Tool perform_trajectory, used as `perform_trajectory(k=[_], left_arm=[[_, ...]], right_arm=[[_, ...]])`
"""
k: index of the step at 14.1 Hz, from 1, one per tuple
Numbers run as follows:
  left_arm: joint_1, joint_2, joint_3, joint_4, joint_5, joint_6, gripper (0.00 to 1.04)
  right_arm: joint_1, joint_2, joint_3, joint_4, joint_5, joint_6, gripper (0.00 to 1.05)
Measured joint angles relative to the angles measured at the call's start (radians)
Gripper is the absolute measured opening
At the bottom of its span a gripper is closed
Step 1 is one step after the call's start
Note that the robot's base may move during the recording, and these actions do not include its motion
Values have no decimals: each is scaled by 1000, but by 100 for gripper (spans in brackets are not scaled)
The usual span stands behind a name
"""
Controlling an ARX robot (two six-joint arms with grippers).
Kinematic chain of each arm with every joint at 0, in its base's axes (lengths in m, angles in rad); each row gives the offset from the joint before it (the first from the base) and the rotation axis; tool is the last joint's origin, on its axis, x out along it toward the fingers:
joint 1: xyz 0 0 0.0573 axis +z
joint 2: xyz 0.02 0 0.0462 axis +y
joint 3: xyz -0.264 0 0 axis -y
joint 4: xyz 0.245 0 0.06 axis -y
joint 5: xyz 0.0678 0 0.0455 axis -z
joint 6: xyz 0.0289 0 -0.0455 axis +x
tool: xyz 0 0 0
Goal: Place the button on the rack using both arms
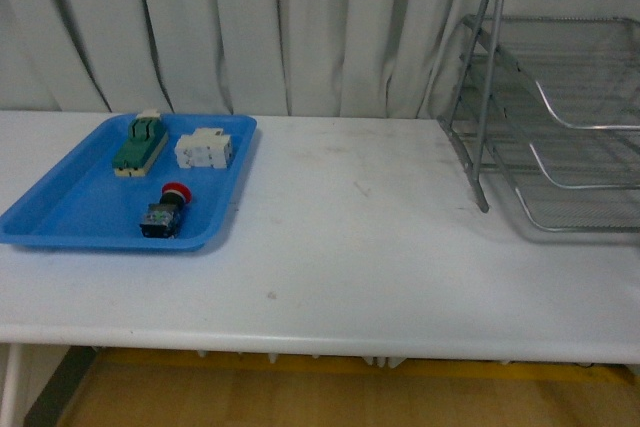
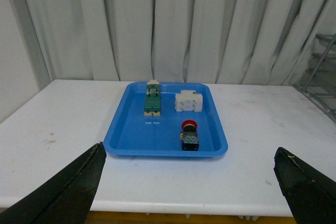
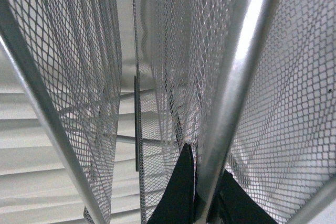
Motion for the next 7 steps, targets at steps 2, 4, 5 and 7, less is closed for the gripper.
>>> perform_trajectory(k=[2, 4, 5, 7], left_arm=[[0, 0, 0, 0, 0, 0, 98], [0, 0, 0, 0, 0, 0, 98], [0, 0, 0, 0, 0, 0, 98], [0, 0, 0, 0, 0, 0, 98]], right_arm=[[-15, -39, -71, 3, -7, -2, 3], [-30, -74, -136, 6, -6, -10, 3], [-38, -88, -168, 11, -7, -14, 3], [-63, -117, -249, 15, -16, -20, 3]])
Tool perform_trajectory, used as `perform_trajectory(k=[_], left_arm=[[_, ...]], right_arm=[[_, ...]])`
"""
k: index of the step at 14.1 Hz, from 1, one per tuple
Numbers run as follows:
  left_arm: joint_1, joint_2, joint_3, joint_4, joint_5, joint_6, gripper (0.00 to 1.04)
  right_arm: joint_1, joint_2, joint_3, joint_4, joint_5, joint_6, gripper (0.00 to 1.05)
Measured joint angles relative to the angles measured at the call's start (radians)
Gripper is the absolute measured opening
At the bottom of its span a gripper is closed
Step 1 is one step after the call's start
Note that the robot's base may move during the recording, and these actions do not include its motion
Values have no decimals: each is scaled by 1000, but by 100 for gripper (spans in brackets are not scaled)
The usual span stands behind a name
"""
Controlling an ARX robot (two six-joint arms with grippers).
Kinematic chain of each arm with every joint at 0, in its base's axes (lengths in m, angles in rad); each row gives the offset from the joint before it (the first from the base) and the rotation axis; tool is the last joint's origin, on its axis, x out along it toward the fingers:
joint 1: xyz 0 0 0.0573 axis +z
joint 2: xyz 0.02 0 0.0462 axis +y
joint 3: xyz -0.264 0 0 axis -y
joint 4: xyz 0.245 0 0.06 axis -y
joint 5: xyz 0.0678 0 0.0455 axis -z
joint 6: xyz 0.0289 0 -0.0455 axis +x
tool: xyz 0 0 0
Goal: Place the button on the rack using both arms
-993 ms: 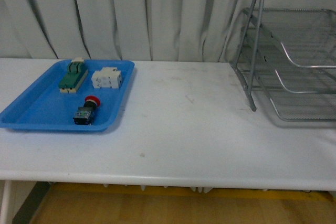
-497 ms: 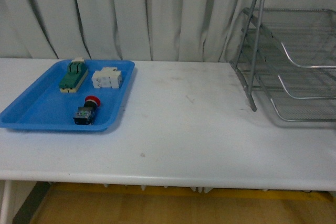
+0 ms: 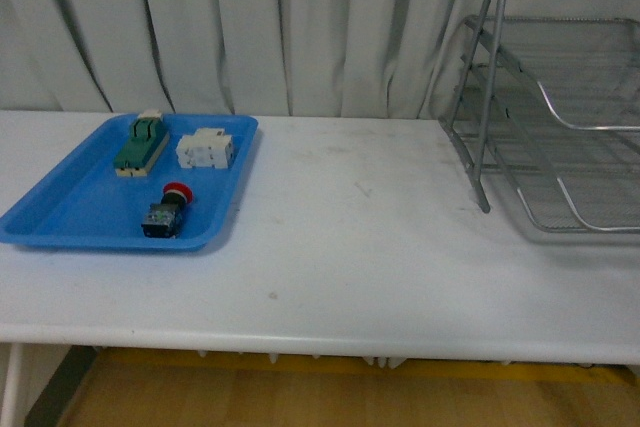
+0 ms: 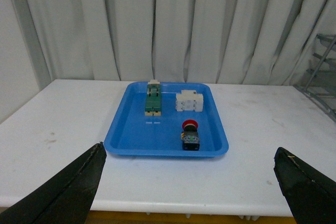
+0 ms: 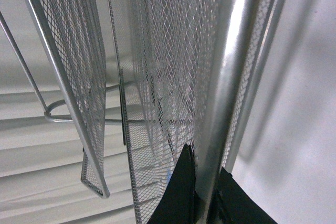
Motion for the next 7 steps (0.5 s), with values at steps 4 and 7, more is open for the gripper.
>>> perform_trajectory(k=[4, 7], left_arm=[[0, 0, 0, 0, 0, 0, 98], [0, 0, 0, 0, 0, 0, 98]], right_arm=[[-38, -43, -116, 14, -16, -5, 3], [-68, -65, -170, 17, -34, -13, 4]])
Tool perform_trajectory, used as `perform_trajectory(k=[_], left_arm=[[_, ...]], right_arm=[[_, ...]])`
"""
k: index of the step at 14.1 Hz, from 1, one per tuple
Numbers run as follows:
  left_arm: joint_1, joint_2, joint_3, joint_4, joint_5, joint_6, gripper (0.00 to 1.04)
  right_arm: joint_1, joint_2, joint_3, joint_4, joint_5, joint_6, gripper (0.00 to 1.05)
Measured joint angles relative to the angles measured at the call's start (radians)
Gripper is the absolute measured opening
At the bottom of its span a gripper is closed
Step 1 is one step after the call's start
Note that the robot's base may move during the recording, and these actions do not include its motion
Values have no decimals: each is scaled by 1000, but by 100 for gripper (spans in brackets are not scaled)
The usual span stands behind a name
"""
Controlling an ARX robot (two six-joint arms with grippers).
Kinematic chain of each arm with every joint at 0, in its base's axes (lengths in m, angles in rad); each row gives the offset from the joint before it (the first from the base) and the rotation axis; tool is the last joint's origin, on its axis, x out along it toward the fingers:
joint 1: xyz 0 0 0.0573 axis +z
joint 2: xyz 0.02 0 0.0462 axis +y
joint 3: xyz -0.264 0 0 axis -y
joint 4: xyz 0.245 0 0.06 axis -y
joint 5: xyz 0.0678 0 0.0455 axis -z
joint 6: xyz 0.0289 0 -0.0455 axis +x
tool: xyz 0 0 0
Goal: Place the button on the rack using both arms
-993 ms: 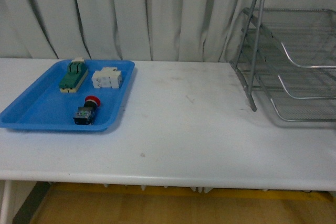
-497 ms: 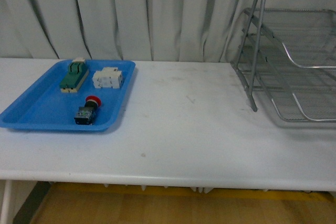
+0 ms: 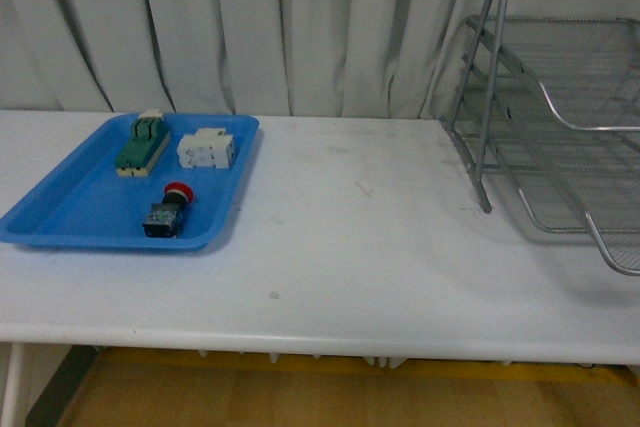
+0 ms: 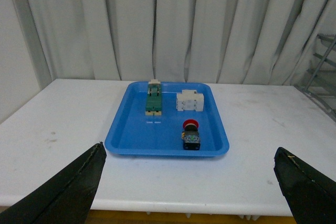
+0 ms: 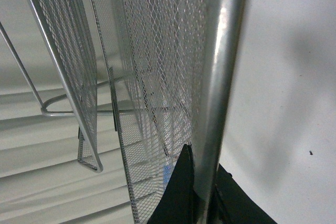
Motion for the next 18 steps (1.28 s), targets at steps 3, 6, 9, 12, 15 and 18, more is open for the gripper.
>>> perform_trajectory(k=[3, 6, 9, 12, 15, 18], left_arm=[[0, 0, 0, 0, 0, 0, 98], [0, 0, 0, 0, 0, 0, 98], [0, 0, 0, 0, 0, 0, 98], [0, 0, 0, 0, 0, 0, 98], [0, 0, 0, 0, 0, 0, 98], [0, 0, 0, -1, 0, 0, 98]], right_arm=[[-44, -5, -4, -16, 26, 15, 37], [-60, -25, -11, -24, 46, 57, 70], [-44, -79, -39, -23, 31, 78, 99], [-18, -189, -138, -24, -10, 74, 98], [-17, -439, -303, -24, -125, 18, 98], [1, -869, -380, -311, 29, -379, 79]])
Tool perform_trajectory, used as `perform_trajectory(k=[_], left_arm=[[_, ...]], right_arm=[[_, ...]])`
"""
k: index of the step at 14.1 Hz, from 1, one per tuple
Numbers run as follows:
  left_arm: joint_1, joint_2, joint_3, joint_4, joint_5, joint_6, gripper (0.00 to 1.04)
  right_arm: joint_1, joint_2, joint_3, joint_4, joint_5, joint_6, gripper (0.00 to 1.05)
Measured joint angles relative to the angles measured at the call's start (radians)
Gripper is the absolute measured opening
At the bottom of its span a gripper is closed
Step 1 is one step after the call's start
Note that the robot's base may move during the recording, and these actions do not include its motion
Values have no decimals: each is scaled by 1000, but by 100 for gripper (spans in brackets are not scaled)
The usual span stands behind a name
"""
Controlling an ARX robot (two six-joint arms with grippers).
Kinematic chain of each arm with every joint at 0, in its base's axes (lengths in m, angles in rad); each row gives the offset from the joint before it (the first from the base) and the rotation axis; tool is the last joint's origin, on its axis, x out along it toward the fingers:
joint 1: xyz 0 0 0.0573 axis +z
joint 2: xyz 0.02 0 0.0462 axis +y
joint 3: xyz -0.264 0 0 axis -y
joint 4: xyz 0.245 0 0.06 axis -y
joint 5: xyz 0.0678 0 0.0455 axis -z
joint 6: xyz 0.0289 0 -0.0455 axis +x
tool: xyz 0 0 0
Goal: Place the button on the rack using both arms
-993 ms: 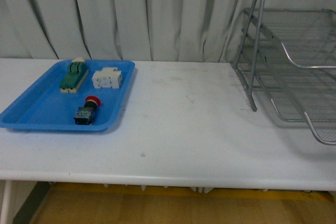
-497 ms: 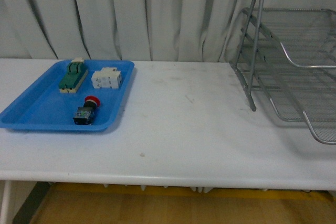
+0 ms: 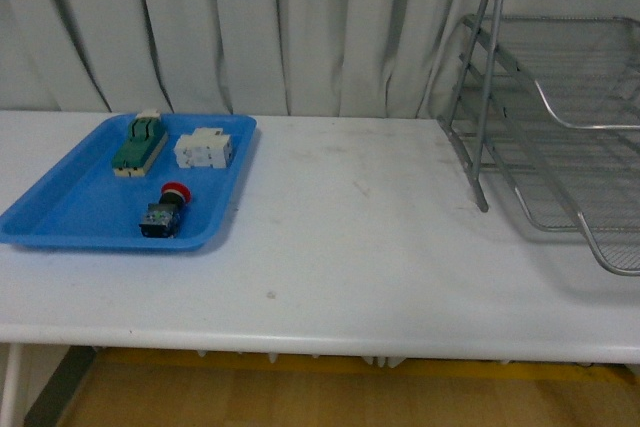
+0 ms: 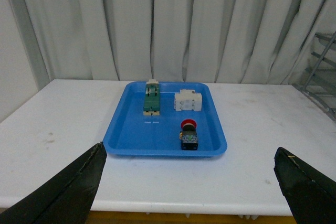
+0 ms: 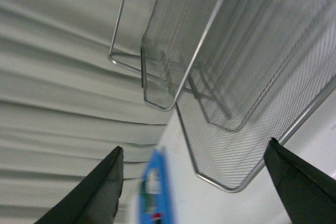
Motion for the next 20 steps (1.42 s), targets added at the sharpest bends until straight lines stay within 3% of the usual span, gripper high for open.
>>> perform_trajectory(k=[3, 5, 6, 7, 12, 20], left_arm=[[0, 0, 0, 0, -1, 0, 98], [0, 0, 0, 0, 0, 0, 98], [0, 0, 0, 0, 0, 0, 98], [0, 0, 0, 0, 0, 0, 98], [0, 0, 0, 0, 0, 0, 98], [0, 0, 0, 0, 0, 0, 98]], right_arm=[[72, -407, -61, -263, 121, -618, 50], [137, -551, -117, -307, 183, -853, 31], [172, -554, -150, -233, 214, -930, 19], [272, -541, -207, -237, 319, -1004, 2], [477, -734, -211, -400, 517, -1022, 2], [487, -1064, -212, -702, 533, -1022, 2]])
